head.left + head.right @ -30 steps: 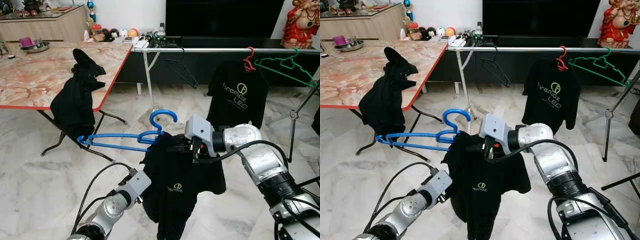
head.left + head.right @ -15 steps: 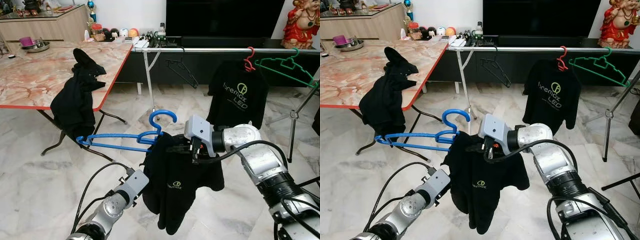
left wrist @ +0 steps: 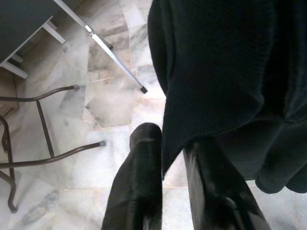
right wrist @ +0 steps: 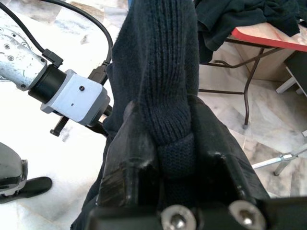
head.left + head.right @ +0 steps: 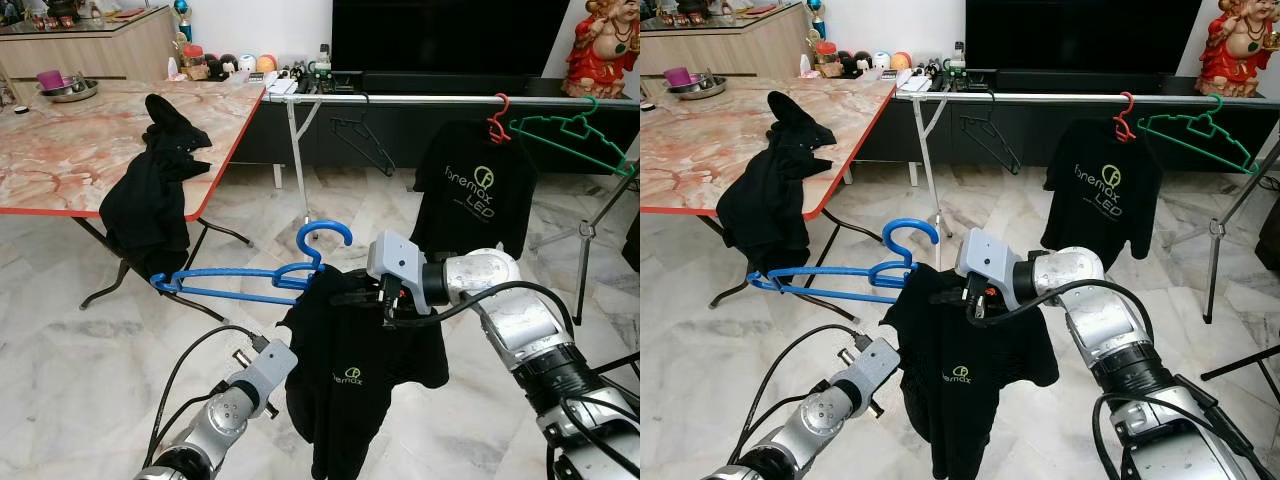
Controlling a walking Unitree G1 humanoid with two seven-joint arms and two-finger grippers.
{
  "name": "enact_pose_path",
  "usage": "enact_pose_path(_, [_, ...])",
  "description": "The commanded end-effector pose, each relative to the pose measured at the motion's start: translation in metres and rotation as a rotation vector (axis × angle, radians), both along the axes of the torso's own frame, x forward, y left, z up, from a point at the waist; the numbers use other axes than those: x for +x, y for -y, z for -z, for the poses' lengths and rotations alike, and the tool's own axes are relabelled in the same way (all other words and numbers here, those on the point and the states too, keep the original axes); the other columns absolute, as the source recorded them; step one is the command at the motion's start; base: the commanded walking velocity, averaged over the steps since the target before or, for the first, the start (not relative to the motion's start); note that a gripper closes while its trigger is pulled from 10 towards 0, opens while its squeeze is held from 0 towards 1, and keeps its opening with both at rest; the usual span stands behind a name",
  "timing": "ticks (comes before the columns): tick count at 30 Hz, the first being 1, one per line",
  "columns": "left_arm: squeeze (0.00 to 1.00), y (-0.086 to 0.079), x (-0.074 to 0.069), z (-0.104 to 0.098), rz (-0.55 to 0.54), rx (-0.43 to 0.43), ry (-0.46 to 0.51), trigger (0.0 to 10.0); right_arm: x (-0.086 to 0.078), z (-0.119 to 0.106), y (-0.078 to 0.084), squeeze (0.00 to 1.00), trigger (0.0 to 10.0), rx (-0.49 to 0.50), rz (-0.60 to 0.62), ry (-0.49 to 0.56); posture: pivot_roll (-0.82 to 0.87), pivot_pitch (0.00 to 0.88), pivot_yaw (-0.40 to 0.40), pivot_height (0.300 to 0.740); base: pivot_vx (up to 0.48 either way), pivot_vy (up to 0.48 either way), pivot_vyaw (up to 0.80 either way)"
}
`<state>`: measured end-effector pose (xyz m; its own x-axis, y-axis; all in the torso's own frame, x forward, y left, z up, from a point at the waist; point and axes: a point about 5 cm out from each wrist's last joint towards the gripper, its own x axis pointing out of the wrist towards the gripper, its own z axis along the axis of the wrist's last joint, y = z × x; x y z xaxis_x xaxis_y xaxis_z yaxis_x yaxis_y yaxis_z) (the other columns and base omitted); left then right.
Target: Hang hanger
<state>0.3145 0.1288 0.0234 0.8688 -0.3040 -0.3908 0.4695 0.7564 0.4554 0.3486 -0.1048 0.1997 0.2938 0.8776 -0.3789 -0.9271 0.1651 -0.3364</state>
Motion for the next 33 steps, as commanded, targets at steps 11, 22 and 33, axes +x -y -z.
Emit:
enact_pose_path(11, [0.0,0.0,0.0,0.001,-0.004,-0.013,-0.012,0.0,-0.003,-0.009,-0.006,0.0,0.0,0.019,-0.033,0.043,-0.03,0.049,-0.026,0.74,0.0,0.0,0.0])
enact_pose_path(22, [0.0,-0.023,-0.002,0.005,-0.135,-0.047,-0.045,0.0,-0.01,0.025,0.03,0.0,0.0,-0.077,0.073,-0.031,-0.03,0.056,-0.026,0.74,0.0,0.0,0.0])
enact_pose_path(33, [0.0,-0.034,-0.015,0.02,-0.144,-0.015,-0.121,0.0,-0.029,0.055,0.073,0.0,0.0,-0.094,0.211,-0.117,-0.03,0.062,-0.019,0.74,0.0,0.0,0.0])
